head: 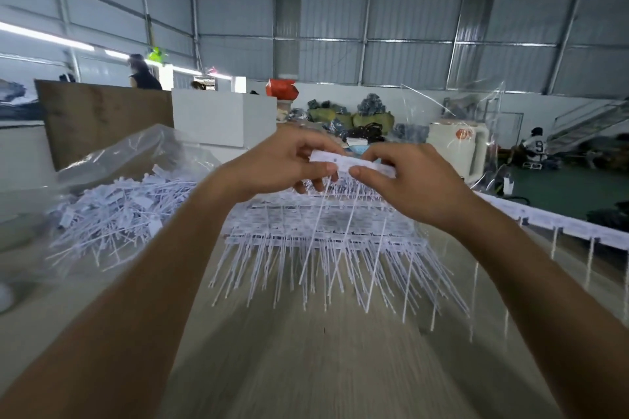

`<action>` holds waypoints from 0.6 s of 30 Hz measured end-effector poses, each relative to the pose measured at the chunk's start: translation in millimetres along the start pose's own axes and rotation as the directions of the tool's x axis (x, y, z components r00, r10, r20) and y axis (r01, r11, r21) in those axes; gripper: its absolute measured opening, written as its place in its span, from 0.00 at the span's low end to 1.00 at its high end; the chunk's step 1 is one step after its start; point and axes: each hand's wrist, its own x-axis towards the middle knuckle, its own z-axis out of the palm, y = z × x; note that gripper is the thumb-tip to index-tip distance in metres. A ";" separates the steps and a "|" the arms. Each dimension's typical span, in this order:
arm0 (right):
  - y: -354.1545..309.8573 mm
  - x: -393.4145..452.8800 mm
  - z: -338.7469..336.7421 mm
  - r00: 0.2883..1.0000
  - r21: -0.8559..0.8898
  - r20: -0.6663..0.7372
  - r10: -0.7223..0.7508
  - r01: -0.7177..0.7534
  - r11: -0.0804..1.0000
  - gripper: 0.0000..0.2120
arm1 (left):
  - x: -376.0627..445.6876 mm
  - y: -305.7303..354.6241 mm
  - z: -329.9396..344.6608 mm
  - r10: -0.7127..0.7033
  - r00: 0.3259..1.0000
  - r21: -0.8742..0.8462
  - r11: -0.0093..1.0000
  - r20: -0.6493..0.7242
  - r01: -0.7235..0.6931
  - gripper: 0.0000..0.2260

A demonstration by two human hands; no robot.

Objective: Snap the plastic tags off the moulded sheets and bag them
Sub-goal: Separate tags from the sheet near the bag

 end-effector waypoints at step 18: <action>-8.7 -5.8 6.9 0.966 -0.245 -0.093 -0.240 0.212 0.946 0.08 | 10.7 8.8 21.9 -0.475 0.878 -0.522 0.766 -0.067 0.375 0.10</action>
